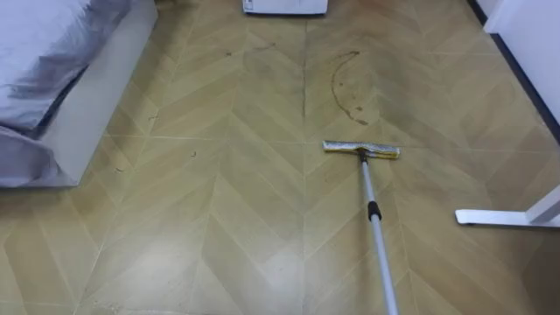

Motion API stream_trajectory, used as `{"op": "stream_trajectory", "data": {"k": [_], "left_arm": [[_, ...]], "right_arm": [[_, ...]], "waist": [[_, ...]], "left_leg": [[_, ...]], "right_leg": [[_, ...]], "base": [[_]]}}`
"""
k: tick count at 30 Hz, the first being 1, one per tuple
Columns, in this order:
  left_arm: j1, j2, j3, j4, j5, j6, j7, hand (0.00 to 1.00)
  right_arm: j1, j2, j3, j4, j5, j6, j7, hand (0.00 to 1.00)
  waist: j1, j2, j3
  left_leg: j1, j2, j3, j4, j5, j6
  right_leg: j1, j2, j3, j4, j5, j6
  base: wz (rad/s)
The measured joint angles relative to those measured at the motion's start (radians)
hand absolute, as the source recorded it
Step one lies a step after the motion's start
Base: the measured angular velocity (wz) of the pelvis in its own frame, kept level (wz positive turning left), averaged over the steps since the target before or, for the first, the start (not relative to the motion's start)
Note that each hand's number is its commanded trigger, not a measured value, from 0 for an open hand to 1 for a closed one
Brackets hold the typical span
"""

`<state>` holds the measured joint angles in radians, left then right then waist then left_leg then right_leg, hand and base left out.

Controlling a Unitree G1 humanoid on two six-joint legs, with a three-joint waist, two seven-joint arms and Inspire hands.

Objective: Mop floor

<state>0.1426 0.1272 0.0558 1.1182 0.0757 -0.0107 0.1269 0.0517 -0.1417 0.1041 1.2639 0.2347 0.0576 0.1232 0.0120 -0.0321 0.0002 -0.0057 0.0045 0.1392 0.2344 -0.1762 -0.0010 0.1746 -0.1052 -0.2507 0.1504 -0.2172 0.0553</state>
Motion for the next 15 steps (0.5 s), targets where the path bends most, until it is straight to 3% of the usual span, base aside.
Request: {"op": "stream_trajectory", "data": {"k": [9, 15], "left_arm": [[0.0, 0.0, -0.001, 0.0, -0.007, -0.005, 0.0, 0.0], [-0.006, 0.0, 0.001, 0.005, -0.007, -0.005, 0.0, 0.0]], "right_arm": [[-0.007, 0.0, 0.0, 0.01, 0.0, -0.001, -0.001, 1.0], [-0.012, -0.002, -0.001, 0.012, -0.001, -0.003, -0.007, 1.0]], "waist": [[0.0, -0.004, 0.005], [-0.001, 0.008, 0.0026]], "left_leg": [[-0.002, 0.0, 0.0, 0.001, 0.0, 0.0], [-0.023, 0.001, -0.002, 0.007, 0.0, 0.0]], "right_leg": [[0.0, 0.0, 0.002, 0.0, 0.0, 0.0], [-0.017, 0.0, -0.001, 0.0, 0.0, 0.0]], "base": [[0.0], [0.0]]}}
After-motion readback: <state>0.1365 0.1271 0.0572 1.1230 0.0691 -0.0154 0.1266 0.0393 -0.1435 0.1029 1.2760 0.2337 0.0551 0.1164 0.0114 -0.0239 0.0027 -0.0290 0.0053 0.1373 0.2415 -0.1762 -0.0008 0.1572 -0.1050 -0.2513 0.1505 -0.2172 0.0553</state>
